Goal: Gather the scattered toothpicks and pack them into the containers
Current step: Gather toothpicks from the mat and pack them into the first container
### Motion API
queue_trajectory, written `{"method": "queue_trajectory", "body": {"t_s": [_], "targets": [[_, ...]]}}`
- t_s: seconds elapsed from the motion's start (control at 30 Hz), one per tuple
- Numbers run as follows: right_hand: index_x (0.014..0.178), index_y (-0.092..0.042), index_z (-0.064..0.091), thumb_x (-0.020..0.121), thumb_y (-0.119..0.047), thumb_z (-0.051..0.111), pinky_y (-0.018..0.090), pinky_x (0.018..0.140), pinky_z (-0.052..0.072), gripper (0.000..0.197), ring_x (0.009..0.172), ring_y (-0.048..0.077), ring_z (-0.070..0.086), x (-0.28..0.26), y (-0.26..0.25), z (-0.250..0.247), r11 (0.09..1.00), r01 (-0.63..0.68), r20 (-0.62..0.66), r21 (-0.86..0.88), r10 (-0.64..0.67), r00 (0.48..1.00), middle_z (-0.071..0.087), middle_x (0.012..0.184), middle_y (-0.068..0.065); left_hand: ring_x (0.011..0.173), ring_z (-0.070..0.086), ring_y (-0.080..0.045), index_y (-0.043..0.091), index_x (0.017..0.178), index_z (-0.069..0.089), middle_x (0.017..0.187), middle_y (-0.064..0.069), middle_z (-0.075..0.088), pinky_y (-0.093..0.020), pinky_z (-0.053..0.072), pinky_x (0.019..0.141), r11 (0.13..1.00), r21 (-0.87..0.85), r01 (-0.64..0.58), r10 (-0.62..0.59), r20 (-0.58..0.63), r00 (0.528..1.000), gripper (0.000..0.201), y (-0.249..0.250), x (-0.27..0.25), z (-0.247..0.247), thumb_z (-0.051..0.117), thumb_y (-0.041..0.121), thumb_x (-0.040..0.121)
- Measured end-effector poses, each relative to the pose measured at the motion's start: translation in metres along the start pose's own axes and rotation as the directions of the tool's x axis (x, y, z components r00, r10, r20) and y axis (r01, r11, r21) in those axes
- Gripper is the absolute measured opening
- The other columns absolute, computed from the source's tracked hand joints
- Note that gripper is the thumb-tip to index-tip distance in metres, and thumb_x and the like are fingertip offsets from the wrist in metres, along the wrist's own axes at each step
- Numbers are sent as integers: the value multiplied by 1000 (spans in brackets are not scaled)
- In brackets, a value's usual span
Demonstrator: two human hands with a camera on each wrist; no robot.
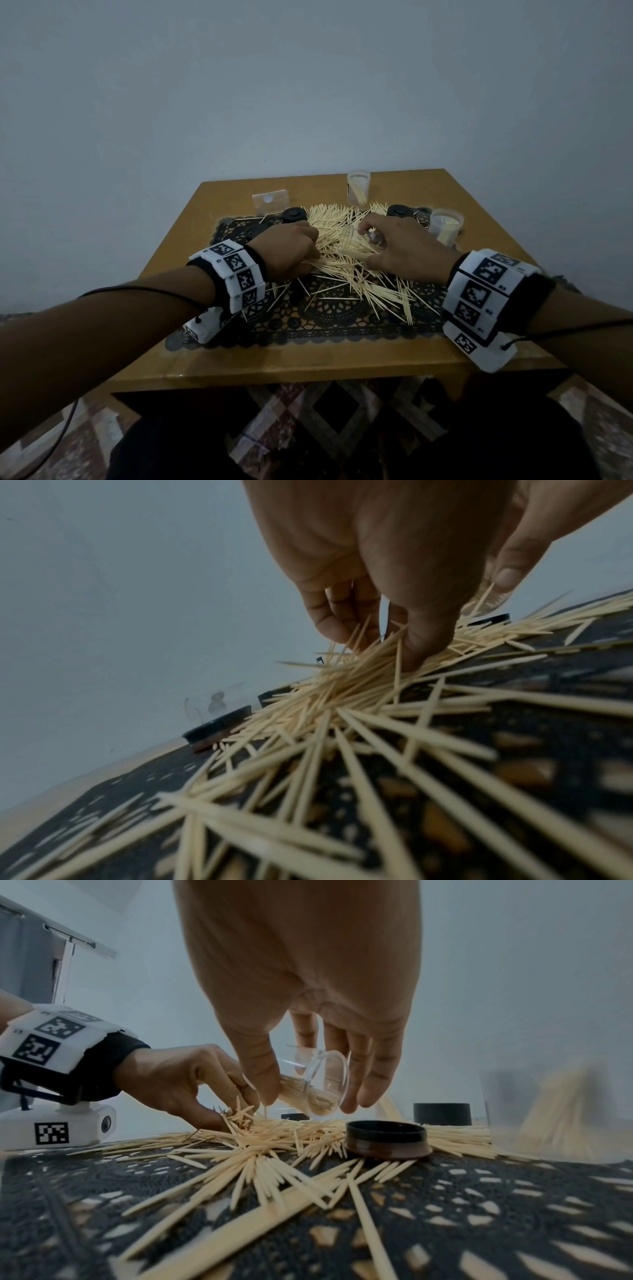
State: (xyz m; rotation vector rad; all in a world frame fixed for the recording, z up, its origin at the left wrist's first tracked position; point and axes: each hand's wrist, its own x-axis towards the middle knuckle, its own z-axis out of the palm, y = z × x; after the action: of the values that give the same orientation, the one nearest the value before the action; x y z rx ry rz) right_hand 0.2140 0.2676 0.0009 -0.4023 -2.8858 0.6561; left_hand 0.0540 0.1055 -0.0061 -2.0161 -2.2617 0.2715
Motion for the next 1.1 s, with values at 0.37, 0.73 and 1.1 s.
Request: {"method": "queue_trajectory", "body": {"t_s": [0.37,0.73,1.1], "targets": [[124,-19,55,79,-24,79,23,72,37,51,91,13,54,-1,7,-3,1000,-3,-14,-14,3,1000,64,117,6,88,51,-17,15,95,75,91,-3,63,-36,47,74,982,-190,-13,-27,-209,978,18,-12,-3,3,64,28,90],[121,-16,58,80,-21,76,27,72,45,45,92,14,54,1,-5,-1,994,62,-13,-94,-64,998,64,116,5,89,51,-20,14,83,70,86,-3,59,-36,43,72,1000,-16,26,-28,-137,990,24,-14,-3,-19,55,30,93],[122,-14,60,77,-25,78,39,81,54,50,94,25,62,4,-15,9,991,46,28,-126,-42,999,67,113,9,80,57,-17,14,91,69,82,2,62,-25,32,65,983,-178,35,-59,-133,989,12,5,9,-25,66,25,88]]}}
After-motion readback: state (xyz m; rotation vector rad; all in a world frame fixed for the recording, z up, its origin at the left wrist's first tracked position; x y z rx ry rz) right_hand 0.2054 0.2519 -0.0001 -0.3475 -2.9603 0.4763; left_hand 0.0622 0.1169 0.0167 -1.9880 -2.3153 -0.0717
